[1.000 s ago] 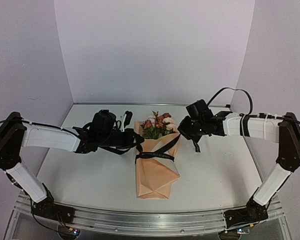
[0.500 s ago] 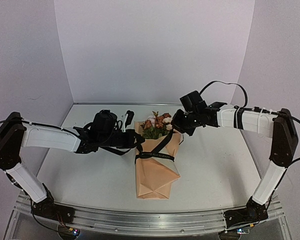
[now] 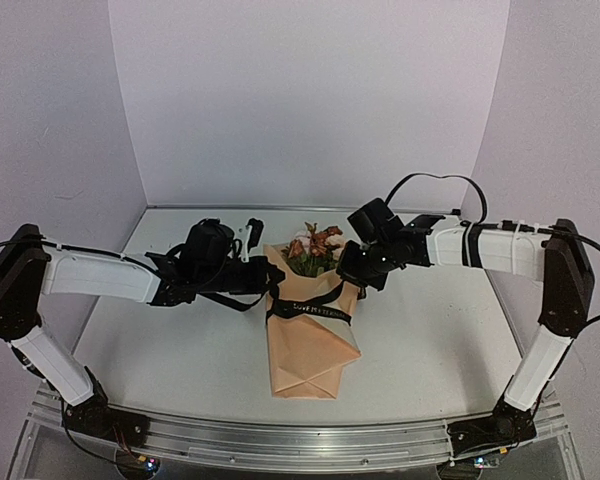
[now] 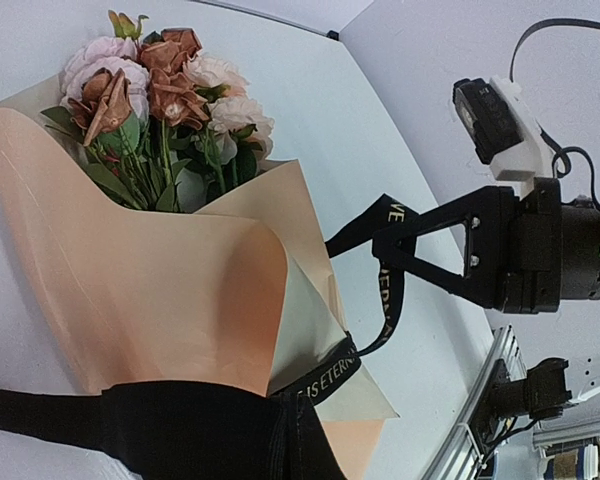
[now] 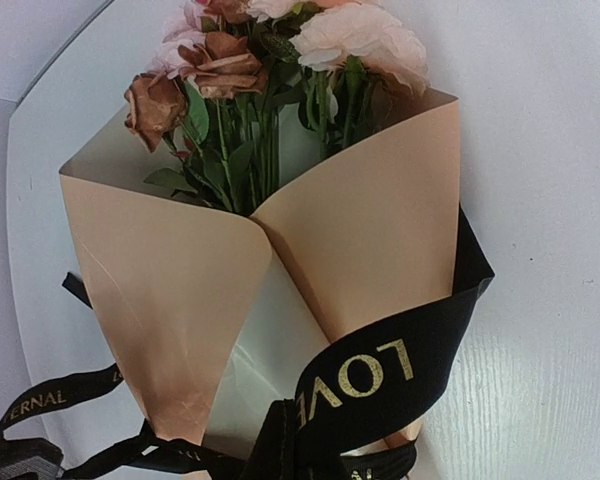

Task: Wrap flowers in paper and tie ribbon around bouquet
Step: Tie the ribbon around the folded bouquet.

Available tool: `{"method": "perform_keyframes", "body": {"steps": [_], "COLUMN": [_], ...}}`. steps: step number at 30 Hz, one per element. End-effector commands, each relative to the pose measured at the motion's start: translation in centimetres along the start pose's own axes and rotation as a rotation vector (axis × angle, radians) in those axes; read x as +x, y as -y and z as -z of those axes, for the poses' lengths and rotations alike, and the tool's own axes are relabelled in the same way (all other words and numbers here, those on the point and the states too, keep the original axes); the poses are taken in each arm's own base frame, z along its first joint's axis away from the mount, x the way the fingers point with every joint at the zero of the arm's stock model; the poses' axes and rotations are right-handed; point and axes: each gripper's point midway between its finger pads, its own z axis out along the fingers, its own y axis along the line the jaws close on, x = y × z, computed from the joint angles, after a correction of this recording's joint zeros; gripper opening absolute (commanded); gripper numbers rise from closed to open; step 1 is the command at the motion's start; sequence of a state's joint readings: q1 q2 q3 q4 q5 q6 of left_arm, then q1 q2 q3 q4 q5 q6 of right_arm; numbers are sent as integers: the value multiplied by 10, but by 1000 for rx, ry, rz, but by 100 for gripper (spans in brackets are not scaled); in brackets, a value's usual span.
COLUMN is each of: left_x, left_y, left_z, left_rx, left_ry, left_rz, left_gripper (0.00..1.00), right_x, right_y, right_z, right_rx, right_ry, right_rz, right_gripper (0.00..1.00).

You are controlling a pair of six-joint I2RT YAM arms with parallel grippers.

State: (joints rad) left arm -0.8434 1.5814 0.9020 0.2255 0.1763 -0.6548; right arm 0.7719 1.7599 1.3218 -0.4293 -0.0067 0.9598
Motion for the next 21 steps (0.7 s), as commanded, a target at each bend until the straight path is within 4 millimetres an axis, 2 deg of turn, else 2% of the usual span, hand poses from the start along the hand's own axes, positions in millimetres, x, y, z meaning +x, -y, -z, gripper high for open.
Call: {"method": "perform_keyframes", "body": {"steps": [1,7,21], "left_x": [-26,-28,-9], "left_y": [14,11,12], "left_z": [15,18,30], "left_rx": [28,34,107], "left_ry": [85,84,36], "left_rz": [-11,-11,-47], "left_gripper": [0,0,0], "right_x": [6,14,2], "right_y": [6,13,14], "right_z": [6,6,12], "right_rx": [41,92,148], "right_ry": [14,18,59], "right_rz": [45,85,129], "right_gripper": [0,0,0]}}
